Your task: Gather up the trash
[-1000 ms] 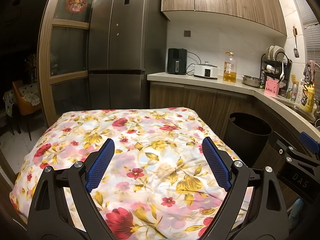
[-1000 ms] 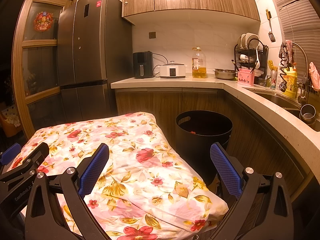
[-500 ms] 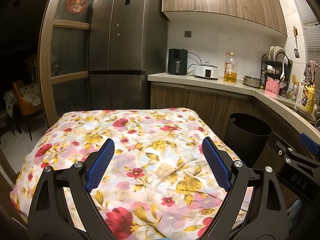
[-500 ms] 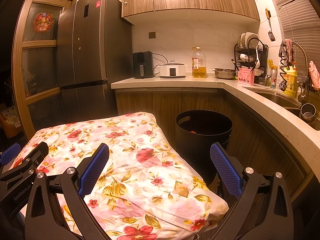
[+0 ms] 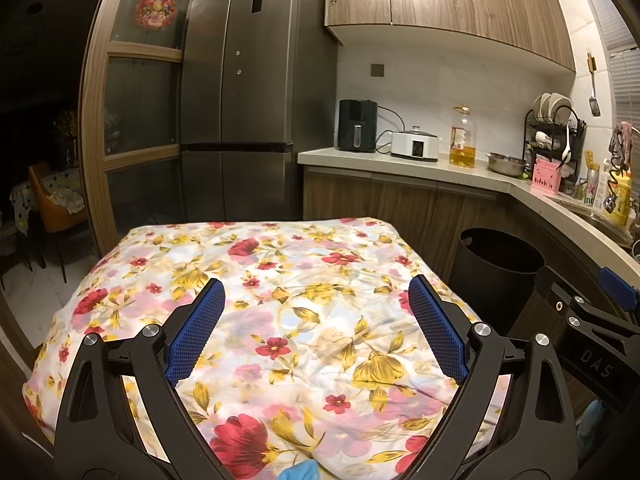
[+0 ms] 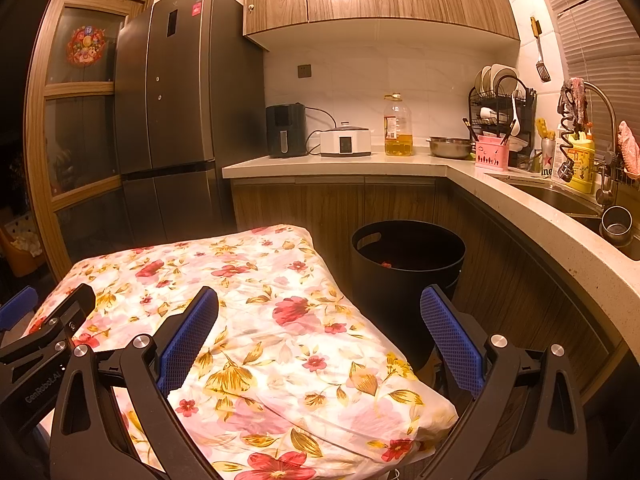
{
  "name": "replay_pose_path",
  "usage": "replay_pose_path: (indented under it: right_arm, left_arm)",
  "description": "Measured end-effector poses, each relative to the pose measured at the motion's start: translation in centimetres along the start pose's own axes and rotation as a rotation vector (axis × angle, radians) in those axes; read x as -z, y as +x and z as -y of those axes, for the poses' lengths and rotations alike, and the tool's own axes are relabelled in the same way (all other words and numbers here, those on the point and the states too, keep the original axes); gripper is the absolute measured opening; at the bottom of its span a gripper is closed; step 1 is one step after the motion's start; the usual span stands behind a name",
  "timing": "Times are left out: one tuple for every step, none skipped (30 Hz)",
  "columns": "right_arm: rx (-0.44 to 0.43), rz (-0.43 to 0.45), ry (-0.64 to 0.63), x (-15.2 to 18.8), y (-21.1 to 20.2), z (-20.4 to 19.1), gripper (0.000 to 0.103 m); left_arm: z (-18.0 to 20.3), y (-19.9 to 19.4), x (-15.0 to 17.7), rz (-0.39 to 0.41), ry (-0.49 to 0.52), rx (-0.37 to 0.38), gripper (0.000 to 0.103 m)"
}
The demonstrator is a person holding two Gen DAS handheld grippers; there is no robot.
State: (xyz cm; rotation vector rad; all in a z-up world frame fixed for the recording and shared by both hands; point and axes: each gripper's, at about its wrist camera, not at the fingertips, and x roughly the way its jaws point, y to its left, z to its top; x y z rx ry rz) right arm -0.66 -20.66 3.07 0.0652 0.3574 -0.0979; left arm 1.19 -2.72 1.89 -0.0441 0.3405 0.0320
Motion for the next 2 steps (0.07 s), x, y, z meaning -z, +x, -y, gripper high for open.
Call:
replay_pose_path:
  right_arm:
    - [0.000, 0.000, 0.000, -0.01, 0.01, 0.07, 0.097]
    - [-0.001, 0.000, 0.001, -0.01, 0.01, 0.11, 0.097]
  left_arm:
    - [-0.01, -0.06, -0.06, -0.001, -0.005, 0.002, 0.091]
    - [0.02, -0.18, -0.11, -0.002, -0.009, 0.002, 0.091]
